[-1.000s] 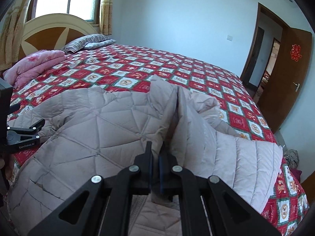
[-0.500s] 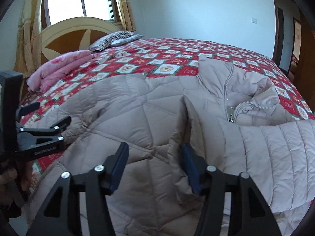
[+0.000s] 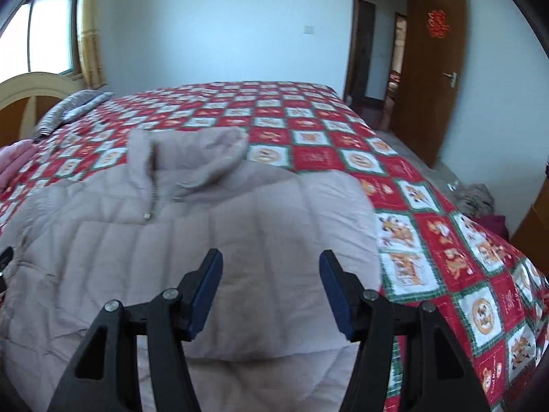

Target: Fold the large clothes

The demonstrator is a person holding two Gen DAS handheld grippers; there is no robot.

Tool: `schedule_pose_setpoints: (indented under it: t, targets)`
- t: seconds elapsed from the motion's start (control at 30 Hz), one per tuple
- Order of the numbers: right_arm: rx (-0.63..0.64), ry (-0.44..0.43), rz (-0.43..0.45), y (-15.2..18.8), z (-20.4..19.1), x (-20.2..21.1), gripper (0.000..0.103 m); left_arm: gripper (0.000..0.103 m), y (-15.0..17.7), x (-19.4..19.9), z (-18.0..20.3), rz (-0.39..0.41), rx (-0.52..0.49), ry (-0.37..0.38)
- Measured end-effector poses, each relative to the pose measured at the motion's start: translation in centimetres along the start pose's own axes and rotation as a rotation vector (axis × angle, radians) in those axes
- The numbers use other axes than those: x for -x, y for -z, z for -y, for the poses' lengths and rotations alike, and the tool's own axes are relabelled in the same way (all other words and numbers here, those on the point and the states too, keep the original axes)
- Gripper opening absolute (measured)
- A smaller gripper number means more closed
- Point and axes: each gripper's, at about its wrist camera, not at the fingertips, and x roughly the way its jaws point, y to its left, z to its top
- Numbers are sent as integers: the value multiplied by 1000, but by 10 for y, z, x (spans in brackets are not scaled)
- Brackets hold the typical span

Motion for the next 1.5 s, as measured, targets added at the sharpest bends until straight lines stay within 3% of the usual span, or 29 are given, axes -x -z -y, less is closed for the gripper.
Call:
schedule_pose_setpoints:
  t: [0.07, 0.17, 0.33, 0.4, 0.5, 0.63, 0.83, 1.13, 1.3, 1.5]
  targets:
    - [-57, 27, -40, 1, 18, -13, 62, 102, -6, 4, 14, 14, -8, 15]
    - [-120, -27, -83, 5, 30, -26, 62, 102, -16, 10, 30, 19, 0, 48]
    - [-14, -98, -131, 12, -4, -37, 64, 102, -29, 22, 59, 73, -24, 65]
    - [62, -100, -174, 20, -18, -47, 64, 102, -30, 15, 75, 75, -65, 40]
    - [57, -88, -140, 22, -15, -39, 61, 102, -25, -17, 90, 30, -137, -68]
    - [-26, -63, -23, 10, 5, -19, 61, 102, -10, -46, 85, -35, -96, -53]
    - [11, -14, -114, 15, 4, -70, 61, 102, -5, -54, 88, -42, -95, -29]
    - [35, -11, -123, 20, 3, -72, 62, 102, -3, -75, 83, -116, -26, 82]
    - [-46, -12, 11, -1, 15, -42, 62, 102, -3, -74, 85, -108, -19, 81]
    - [-24, 11, -124, 4, 13, -93, 64, 102, -1, -73, 83, -104, -17, 84]
